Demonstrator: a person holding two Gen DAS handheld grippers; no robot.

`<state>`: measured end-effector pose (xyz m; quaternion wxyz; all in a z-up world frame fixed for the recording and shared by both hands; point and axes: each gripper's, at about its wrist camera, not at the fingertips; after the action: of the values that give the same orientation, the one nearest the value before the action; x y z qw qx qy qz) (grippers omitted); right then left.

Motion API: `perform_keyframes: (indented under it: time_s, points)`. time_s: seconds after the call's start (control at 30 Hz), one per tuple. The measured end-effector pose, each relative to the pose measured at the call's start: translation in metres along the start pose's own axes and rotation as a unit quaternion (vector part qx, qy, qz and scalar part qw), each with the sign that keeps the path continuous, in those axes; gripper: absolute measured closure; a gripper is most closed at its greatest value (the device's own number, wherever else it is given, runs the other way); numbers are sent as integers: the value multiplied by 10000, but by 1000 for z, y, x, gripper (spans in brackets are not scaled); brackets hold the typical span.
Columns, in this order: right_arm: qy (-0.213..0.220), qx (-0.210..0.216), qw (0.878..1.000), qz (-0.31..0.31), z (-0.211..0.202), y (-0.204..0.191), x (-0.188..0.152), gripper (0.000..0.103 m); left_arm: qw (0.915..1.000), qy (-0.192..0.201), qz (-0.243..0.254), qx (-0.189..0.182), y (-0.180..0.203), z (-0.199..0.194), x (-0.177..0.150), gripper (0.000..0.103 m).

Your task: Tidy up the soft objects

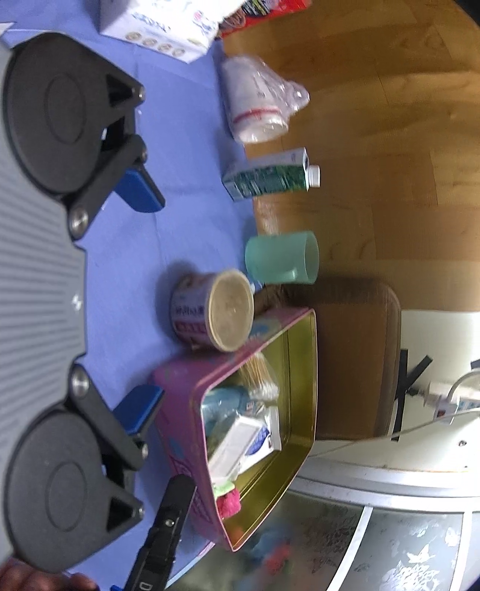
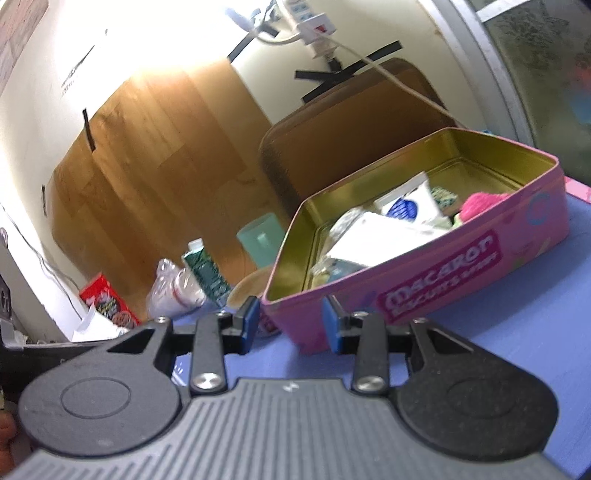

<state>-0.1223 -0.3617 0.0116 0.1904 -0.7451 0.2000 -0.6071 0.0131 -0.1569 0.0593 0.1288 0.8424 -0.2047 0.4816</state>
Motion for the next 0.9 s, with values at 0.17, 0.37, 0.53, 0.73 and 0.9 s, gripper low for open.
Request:
perform_keyframes:
  time_s: [0.17,0.37,0.53,0.73,0.9]
  points:
    - [-19,19,9998,-187,-4,-21,-6,60,9997,93,67,204,-5,-10,-6,0]
    - [17,-31,9992,-396,-8,-34,-9,57,9998,131,-39,137,-9,-15,-10,0]
    - [96,-120,9986,-500,-10,-36,-9,53,9997,126,-142,176,-12,-15,-11,0]
    - [121,-146,9986,-496,-10,-33,-10,51,9987,268,-9,431,-10,-15,-16,0]
    - [107,-178,9988,-442,-9,-29,-11,51,9968,286,186,719,-6,-15,-16,0]
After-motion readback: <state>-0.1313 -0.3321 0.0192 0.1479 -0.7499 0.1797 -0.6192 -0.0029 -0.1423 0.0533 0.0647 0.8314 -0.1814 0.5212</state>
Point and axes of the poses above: each gripper's, at about its wrist camera, not at the fingertips, and z roughly the way its jaws point, y to its right, x to its top, and after that the axes turned 7 degrees about y, right-handed
